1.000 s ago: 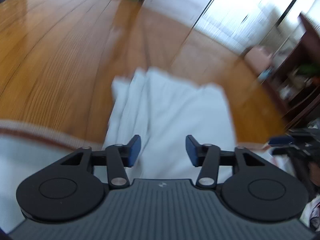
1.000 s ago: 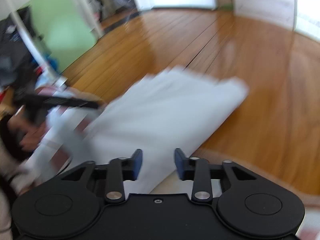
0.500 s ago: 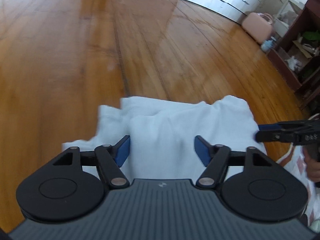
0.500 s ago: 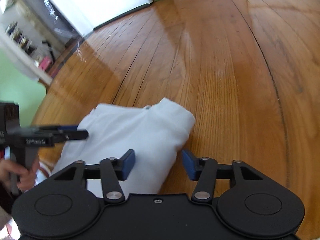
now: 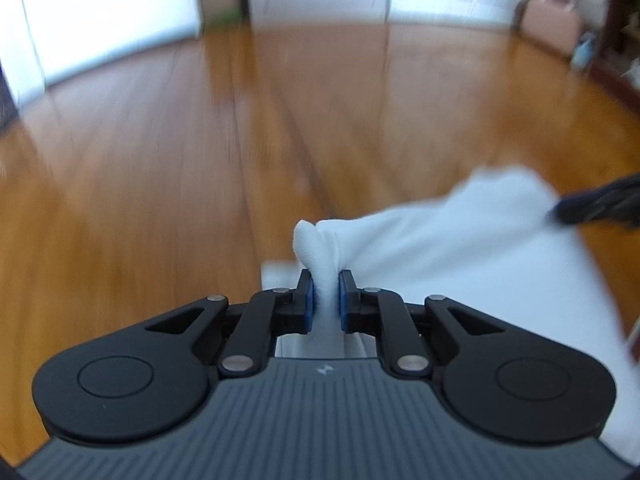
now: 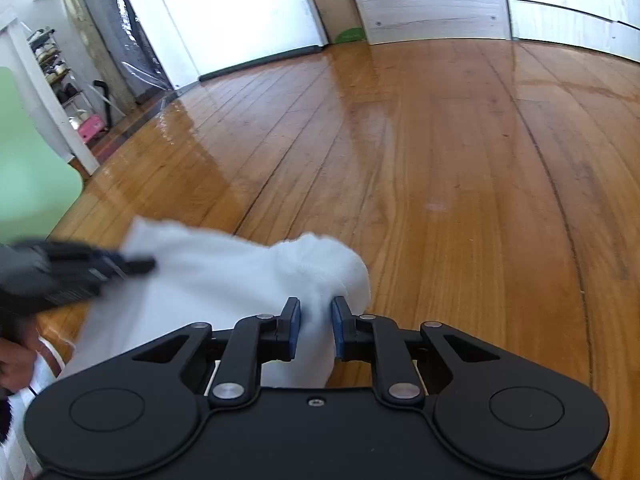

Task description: Fold clothes

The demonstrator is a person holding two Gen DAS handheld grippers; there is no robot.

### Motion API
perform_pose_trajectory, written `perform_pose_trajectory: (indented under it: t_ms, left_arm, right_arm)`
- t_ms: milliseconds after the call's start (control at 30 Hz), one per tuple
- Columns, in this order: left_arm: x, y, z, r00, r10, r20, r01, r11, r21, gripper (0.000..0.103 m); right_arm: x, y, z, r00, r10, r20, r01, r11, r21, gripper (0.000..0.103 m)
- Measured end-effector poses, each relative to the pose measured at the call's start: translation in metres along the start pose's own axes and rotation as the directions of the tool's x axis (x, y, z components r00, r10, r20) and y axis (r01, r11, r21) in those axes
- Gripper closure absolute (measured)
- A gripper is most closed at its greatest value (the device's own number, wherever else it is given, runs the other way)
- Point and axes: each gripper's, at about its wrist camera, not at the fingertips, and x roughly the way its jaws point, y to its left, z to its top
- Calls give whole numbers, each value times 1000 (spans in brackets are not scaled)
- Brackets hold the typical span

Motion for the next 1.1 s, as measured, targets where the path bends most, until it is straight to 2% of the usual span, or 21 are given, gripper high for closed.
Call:
perform_pose_trajectory:
  t_ms: [33,100,167,233,300,333,367,400,467,500,533,633,767,867,933,967,1000,1033,1100]
  left_arm:
    - [3,2,-4,1000,-12,5,12,1000,-14,91]
    - [-1,5,-5,999,-29,13,30,999,-22,91]
    - [-4,8,-4,999,-48,9,48,998,-43,91]
    - [-1,8,-1,998,-58,0,58,997,-54,91]
    - [0,10,1,998,-62,-8,62,996,-57,91]
    - [1,11,2,998,-63,-11,62,997,-55,91]
    - [2,10,2,998,-60,-15,59,997,-47,91]
    - [3,9,4,998,-55,-18,54,998,-37,90]
    - [4,7,6,999,-45,-26,44,999,-19,90]
    - [4,5,6,999,-39,-30,39,999,-13,90]
    - [5,5,7,999,-32,-34,32,999,-13,90]
    - [6,4,9,999,-14,-46,13,1000,-23,89]
    - [7,0,10,999,9,-47,-10,1000,-21,89]
    - [6,0,9,999,20,-49,-22,999,-36,88]
    - [1,5,10,998,14,-61,-18,997,-77,79]
    - [-7,8,10,998,1,-62,-7,995,-103,76]
    - [-16,11,9,998,-15,-57,7,992,-130,69]
    - [-31,15,5,999,-38,-30,33,987,-156,58]
    - [-62,22,-6,997,-74,24,78,976,-204,46]
  right_arm:
    - [-11,-2,-5,1000,28,-4,-27,999,39,78]
    - [-35,-5,-20,994,107,-16,-105,987,120,78]
    - [-61,-5,-44,979,203,-26,-195,965,174,78]
    - [-83,7,-67,962,270,-41,-263,956,133,78]
    - [-92,24,-84,950,305,-67,-301,952,63,75]
    - [-95,34,-93,946,314,-78,-313,950,24,71]
    - [-94,41,-99,939,330,-98,-332,943,-4,57]
    - [-89,51,-104,934,334,-125,-340,940,-31,49]
    - [-76,70,-117,933,318,-170,-337,936,-101,49]
    - [-70,79,-125,931,308,-196,-338,930,-143,71]
    - [-68,87,-133,938,277,-209,-319,924,-208,95]
    - [-72,106,-156,956,191,-221,-265,884,-384,99]
    - [-96,104,-182,942,183,-283,-291,863,-412,100]
    - [-108,100,-182,928,183,-324,-307,868,-390,100]
    - [-116,102,-182,913,196,-357,-335,860,-385,100]
    - [-116,105,-182,920,184,-347,-321,860,-397,100]
    - [-115,108,-182,927,171,-335,-306,859,-410,96]
    - [-114,111,-182,933,158,-323,-291,858,-422,96]
    - [-112,118,-182,946,132,-297,-260,856,-447,92]
